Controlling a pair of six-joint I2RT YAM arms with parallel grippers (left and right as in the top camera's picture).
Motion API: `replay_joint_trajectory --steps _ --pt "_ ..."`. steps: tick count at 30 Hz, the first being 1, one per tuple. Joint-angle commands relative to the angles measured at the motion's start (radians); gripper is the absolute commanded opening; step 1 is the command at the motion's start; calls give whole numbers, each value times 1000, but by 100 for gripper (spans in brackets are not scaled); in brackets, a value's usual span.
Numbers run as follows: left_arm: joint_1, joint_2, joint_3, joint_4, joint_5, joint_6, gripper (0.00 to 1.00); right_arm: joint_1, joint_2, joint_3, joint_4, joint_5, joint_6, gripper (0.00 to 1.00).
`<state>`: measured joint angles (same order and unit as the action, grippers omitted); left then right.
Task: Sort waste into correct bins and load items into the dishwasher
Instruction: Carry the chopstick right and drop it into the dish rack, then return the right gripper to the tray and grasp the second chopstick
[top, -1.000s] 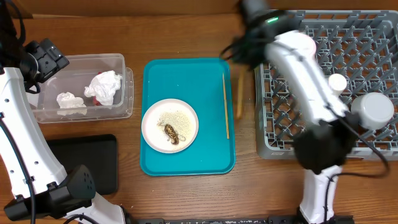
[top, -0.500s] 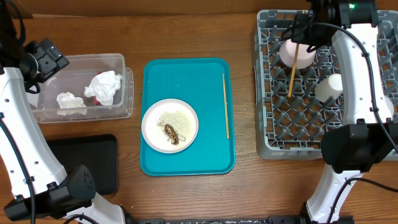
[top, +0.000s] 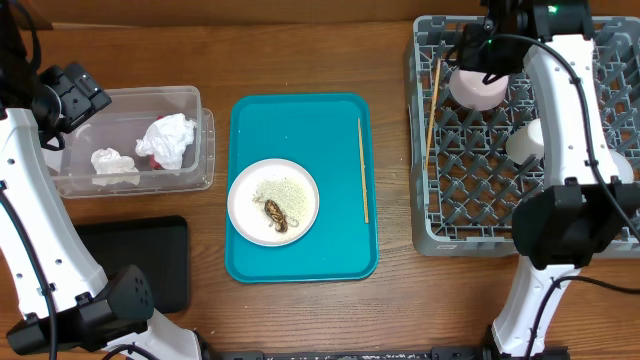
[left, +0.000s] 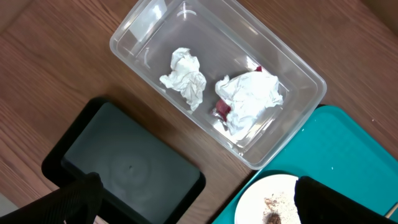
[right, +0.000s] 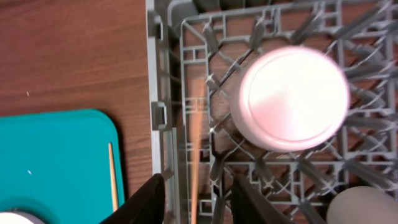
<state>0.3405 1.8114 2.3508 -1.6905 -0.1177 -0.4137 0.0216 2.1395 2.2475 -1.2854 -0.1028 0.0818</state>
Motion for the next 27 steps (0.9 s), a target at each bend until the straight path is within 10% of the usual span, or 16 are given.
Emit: replay_joint_trajectory --steps 1,12,27 --pt "-1 -2 0 1 -13 -10 100 5 29 -4 -12 -62 0 38" --pt "-1 -2 0 1 -13 -10 100 48 29 -3 -82 -382 0 42" --pt "-1 -2 0 1 -13 -10 100 319 34 -151 -16 6 196 46"
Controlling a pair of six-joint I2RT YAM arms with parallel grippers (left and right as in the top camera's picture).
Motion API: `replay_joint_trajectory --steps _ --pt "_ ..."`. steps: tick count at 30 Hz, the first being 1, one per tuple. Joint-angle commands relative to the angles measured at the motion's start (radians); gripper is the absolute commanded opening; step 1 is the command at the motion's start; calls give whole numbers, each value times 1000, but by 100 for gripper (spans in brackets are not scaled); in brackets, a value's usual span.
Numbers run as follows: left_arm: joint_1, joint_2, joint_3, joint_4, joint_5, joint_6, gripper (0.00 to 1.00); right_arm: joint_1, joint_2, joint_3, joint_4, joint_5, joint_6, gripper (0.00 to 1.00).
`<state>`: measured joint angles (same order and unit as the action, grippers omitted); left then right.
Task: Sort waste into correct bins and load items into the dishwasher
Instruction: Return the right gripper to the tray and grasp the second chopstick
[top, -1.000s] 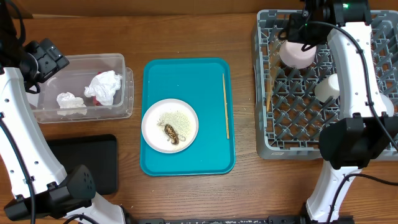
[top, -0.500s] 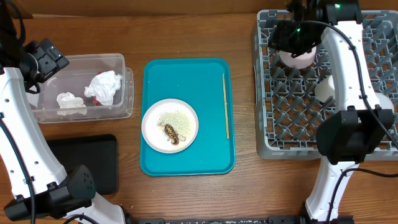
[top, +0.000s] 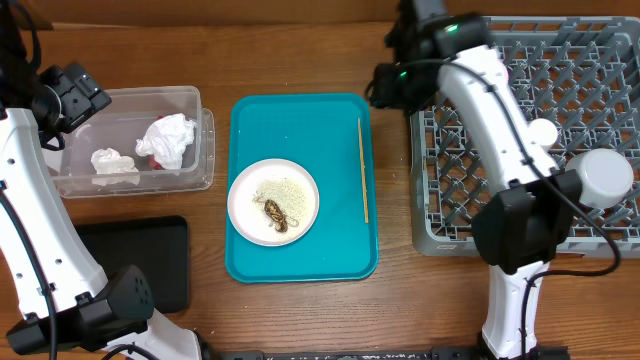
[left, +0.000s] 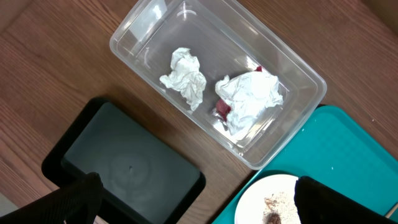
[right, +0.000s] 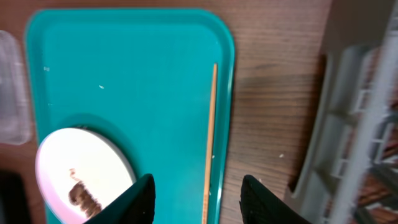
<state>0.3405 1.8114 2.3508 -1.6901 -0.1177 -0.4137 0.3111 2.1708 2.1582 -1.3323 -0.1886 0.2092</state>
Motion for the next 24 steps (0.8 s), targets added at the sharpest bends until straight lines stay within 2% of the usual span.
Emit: replay_joint_trajectory --steps 1,4,13,24 --pt "-1 -2 0 1 -13 -10 100 42 3 -92 54 92 85 46" --pt "-1 -2 0 1 -13 -10 100 74 3 -185 124 92 136 43" --pt "-1 -2 0 1 -13 -10 100 129 3 -450 337 91 164 42" --pt "-1 -2 0 1 -13 -10 100 129 3 -524 395 91 162 42"
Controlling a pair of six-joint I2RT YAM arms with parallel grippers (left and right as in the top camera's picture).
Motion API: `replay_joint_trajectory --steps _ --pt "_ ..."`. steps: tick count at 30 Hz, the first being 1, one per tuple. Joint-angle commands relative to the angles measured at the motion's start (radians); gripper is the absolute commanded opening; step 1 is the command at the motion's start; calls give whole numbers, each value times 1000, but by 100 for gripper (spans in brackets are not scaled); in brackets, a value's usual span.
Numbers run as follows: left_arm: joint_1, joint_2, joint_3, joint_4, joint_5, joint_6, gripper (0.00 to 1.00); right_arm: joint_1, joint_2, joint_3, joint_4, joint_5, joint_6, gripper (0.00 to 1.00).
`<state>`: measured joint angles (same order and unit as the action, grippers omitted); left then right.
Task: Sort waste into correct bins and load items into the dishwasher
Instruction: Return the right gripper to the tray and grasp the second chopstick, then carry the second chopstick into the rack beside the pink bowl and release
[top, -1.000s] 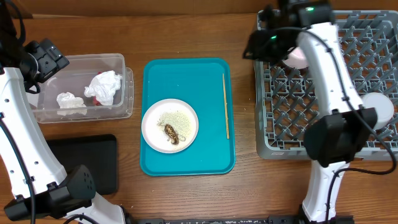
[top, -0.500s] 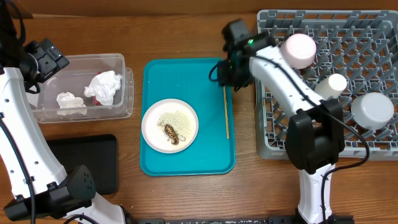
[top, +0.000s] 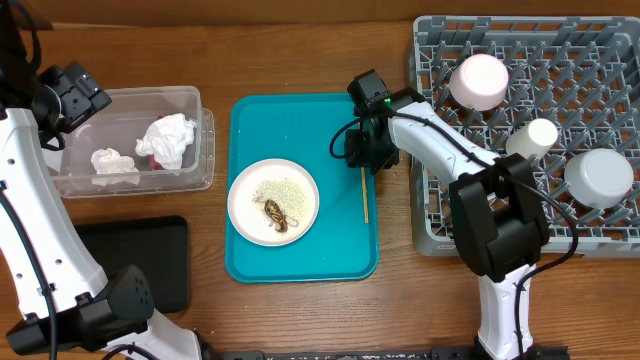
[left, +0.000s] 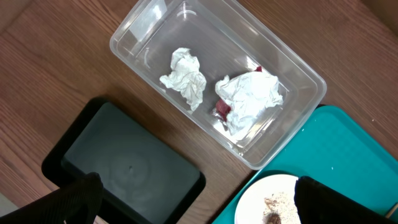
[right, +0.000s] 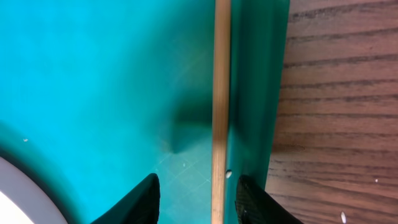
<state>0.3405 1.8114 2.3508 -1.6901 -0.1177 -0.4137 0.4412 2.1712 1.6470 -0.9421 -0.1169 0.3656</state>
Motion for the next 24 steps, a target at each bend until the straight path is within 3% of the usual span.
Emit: replay_joint_trajectory --steps 1,12,19,24 --pt "-1 -2 0 1 -13 -10 100 0 3 -13 8 19 6 42" --pt "-1 -2 0 1 -13 -10 100 36 20 -79 92 100 76 41" --pt "-1 -2 0 1 -13 -10 100 77 34 -78 108 101 117 23" --pt "-1 -2 0 1 -13 -10 100 92 34 -30 80 62 137 4"
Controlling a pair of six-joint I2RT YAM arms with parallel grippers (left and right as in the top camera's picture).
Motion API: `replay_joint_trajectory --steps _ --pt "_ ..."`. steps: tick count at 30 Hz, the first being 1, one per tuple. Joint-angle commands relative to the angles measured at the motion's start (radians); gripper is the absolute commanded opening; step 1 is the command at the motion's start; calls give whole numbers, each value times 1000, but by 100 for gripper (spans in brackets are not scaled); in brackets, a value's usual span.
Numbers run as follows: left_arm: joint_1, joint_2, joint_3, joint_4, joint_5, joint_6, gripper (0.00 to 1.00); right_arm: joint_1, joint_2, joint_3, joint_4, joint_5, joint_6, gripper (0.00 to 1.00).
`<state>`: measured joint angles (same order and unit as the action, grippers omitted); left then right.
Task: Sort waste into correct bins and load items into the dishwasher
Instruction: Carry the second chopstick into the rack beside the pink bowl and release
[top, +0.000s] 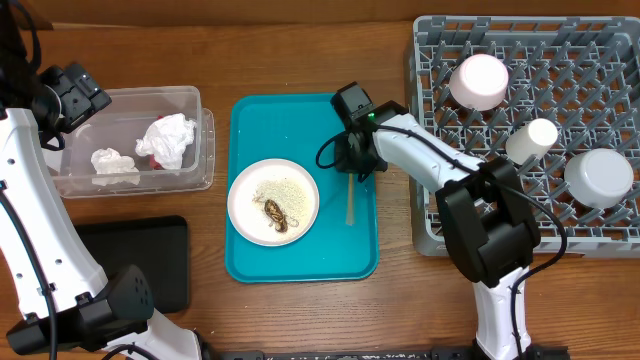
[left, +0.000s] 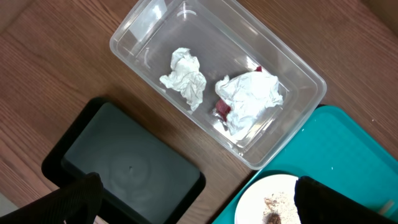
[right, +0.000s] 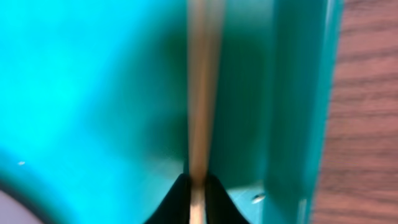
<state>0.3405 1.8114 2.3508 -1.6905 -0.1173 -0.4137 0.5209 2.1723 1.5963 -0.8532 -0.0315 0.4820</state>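
A thin wooden chopstick lies along the right side of the teal tray. My right gripper is down on it, shut on the stick, whose upper part is hidden under the gripper from overhead. A white plate with crumbs and a brown food scrap sits on the tray's left half. My left gripper hangs open high over the clear bin, holding nothing.
The clear bin holds two crumpled white tissues and something red. A black bin lies at the front left. The grey dish rack at the right carries a pink cup and two white cups.
My right gripper was open astride the chopstick near the tray's right rim. Now it is shut on the stick, and both sit a little further left. The left arm has not moved.
My right gripper was first over the rack's left edge beside the pink cup. Then it was open above the tray's far right corner, then low astride the chopstick. Now it grips the chopstick. The left gripper stayed open over the clear bin throughout.
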Motion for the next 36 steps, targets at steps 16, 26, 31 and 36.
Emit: replay_joint_trajectory --steps 16,26,31,36 --pt "-1 -2 0 1 -13 -10 100 -171 -13 584 -441 -83 -84 4" --pt "-1 -2 0 1 -13 -10 100 -385 -14 856 -617 -71 -230 4" --pt "-1 -2 0 1 -13 -10 100 -505 -14 851 -623 -72 -324 4" --pt "-1 -2 0 1 -13 -10 100 -573 -14 851 -622 -106 -334 4"
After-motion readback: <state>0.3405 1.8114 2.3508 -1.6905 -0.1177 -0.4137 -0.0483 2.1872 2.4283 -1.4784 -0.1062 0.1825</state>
